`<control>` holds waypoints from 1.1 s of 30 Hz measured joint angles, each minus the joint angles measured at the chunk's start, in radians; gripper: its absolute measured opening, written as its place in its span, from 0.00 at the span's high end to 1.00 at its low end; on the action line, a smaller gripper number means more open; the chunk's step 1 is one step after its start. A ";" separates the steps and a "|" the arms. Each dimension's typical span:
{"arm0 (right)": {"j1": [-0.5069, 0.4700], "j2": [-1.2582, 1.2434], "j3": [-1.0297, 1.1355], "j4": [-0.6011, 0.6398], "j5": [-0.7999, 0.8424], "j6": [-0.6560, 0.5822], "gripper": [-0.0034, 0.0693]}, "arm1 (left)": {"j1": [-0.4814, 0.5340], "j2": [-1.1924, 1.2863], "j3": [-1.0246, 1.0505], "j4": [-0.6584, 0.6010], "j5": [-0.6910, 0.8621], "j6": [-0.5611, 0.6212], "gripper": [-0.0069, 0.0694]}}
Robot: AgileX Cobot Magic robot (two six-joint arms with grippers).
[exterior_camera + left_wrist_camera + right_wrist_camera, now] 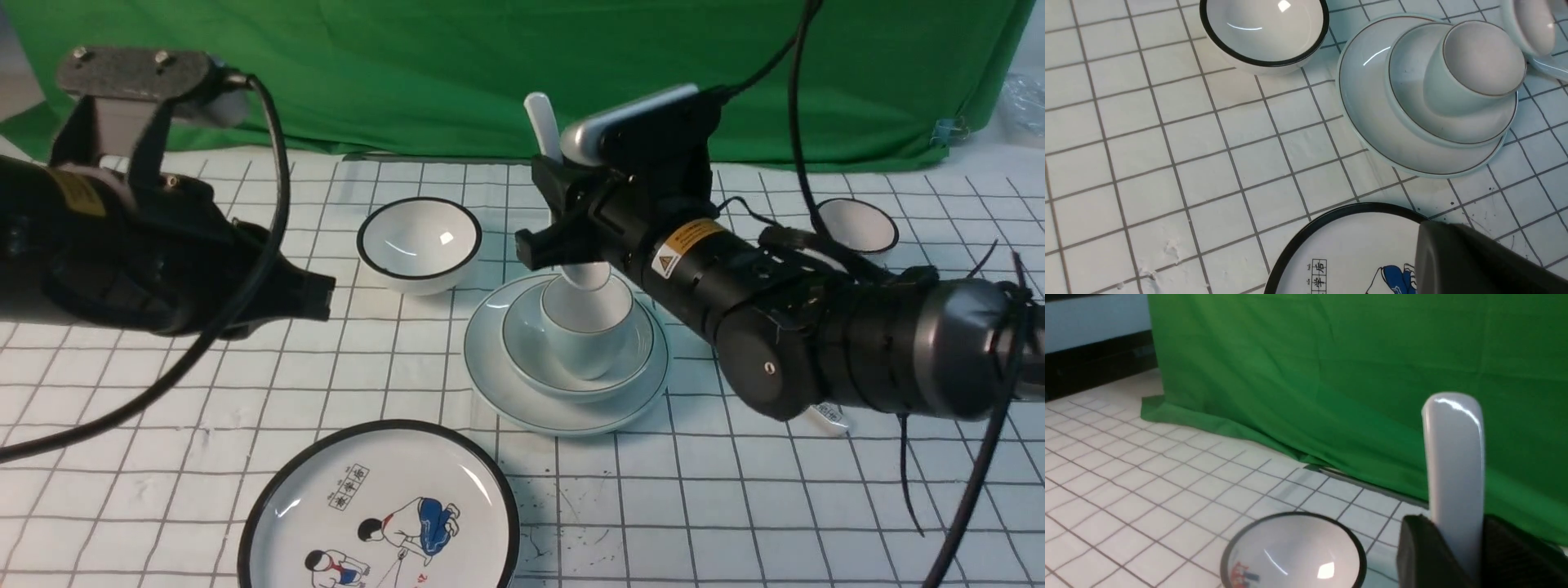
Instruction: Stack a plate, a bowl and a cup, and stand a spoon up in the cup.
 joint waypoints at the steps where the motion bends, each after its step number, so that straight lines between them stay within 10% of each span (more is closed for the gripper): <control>1: 0.000 0.017 0.000 0.001 -0.004 0.000 0.71 | 0.000 0.000 0.000 0.005 0.000 0.000 0.91; 16: 0.000 0.129 0.000 0.002 -0.048 -0.003 0.70 | 0.000 0.000 0.000 0.017 -0.003 0.000 0.91; 26: 0.000 0.111 0.000 0.004 0.001 -0.004 0.44 | 0.000 0.000 0.000 0.028 -0.003 0.000 0.91; 33: -0.007 -0.094 0.000 0.004 0.372 -0.112 0.63 | 0.000 0.000 0.000 0.044 -0.002 0.000 0.91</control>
